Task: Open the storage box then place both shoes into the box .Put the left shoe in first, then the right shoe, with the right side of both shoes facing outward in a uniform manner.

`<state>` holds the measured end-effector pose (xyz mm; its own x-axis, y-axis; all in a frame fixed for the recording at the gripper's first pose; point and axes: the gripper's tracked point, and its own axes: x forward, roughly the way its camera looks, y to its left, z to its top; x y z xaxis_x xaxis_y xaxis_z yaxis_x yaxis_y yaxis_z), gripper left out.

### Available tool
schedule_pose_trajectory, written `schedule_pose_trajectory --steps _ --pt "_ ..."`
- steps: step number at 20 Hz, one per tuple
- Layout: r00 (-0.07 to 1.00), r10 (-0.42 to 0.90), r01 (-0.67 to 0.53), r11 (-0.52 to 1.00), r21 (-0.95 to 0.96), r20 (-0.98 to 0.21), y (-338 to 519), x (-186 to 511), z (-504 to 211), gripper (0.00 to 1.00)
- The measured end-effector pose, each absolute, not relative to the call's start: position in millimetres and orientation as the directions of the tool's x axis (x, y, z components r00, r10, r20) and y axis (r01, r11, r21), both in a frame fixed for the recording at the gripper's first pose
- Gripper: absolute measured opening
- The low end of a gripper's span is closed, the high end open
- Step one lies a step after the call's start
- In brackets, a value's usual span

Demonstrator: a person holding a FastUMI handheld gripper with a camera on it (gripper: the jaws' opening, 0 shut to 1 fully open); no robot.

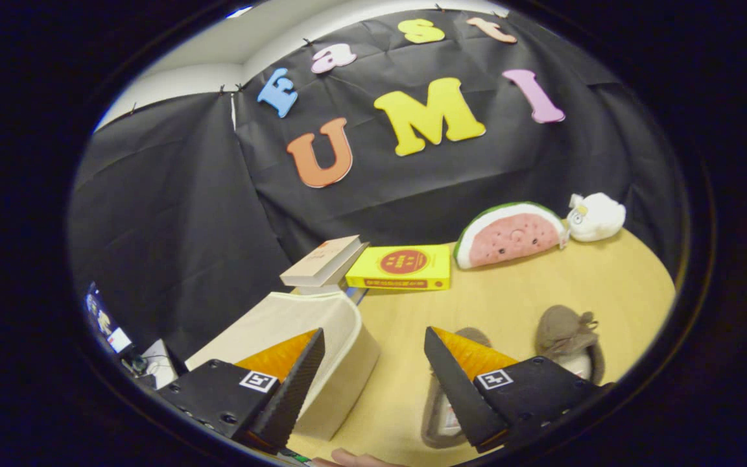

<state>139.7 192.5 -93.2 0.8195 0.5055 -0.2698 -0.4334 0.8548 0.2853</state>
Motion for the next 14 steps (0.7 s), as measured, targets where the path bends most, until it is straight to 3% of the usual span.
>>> schedule_pose_trajectory --steps 6,13,14 --pt "0.633 0.708 -0.571 0.7 0.429 -0.313 252.6 136.8 -126.0 0.95" --pt "0.467 0.839 -0.489 0.509 0.708 -0.281 276.2 135.9 -148.7 0.94" --pt "0.45 0.85 -0.479 0.489 0.729 -0.274 275.8 136.5 -146.8 0.86"
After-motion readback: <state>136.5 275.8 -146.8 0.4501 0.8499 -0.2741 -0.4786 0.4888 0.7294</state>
